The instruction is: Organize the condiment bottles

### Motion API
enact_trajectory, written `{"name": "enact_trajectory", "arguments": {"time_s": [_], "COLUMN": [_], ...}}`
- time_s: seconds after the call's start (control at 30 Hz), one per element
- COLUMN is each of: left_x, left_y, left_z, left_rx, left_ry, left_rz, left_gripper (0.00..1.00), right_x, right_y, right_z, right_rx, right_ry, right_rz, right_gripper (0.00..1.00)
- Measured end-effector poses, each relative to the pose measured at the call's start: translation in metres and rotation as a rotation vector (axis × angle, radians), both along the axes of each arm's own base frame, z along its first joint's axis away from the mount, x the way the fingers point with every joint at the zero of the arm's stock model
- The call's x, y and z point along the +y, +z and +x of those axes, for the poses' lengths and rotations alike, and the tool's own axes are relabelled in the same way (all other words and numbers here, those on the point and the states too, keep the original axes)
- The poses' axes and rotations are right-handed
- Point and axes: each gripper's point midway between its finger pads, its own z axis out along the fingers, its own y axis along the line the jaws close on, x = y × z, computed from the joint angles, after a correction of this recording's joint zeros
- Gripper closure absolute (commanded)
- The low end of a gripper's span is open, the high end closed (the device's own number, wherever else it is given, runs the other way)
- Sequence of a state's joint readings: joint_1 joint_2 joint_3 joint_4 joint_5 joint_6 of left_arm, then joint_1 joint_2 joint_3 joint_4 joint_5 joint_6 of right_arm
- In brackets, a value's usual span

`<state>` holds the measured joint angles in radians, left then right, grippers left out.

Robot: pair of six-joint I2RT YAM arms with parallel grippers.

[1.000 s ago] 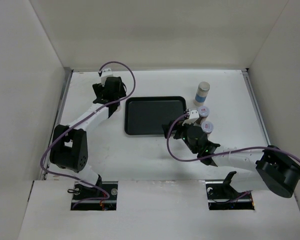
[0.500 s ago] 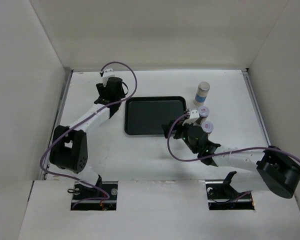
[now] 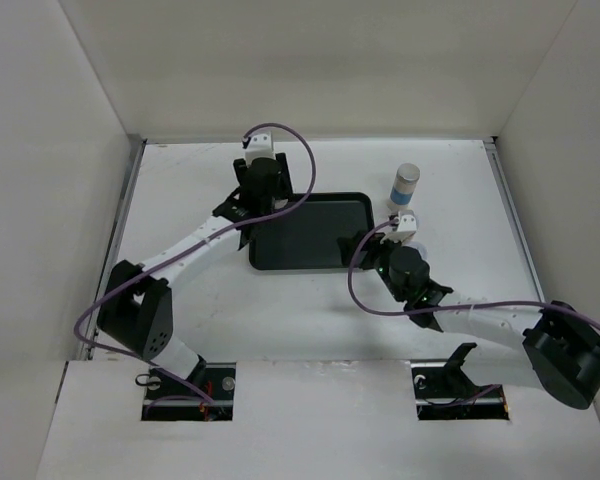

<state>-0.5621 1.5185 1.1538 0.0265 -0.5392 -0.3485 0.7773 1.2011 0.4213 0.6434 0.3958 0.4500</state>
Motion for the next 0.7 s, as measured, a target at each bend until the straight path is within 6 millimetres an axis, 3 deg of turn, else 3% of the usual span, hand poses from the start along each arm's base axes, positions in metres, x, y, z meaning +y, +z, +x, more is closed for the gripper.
{"name": "enact_trajectory", "arguments": {"time_s": [0.17,0.3,0.47,0.7], "left_x": [-0.011,-0.014,-0.019,-0.025], "left_y": [-0.049,-0.07,-0.077,-0.07], "left_z": [0.007,0.009,0.009,0.014], "left_rx": [0.094,0.133,0.133,0.083], "left_ry": [-0.018,-0.023,-0.03,-0.034], "left_rz": [0.055,0.079,0.08,0.049], "left_gripper": [0.6,0.56,0.36,0.29], "right_x": [-0.003,-0.006,-0.01,-0.015], "right_y": [0.002,0.002,0.0,0.018], "right_z": [0.002,0.003,0.003,0.003], "right_rx": [-0.001,0.002,0.005,-0.031], "right_ry": [-0.011,-0.02,-0.027,-0.044], "right_rz": [0.012,0.018,0.018,0.051], "right_gripper": [0.07,0.07,0.05,0.02]}}
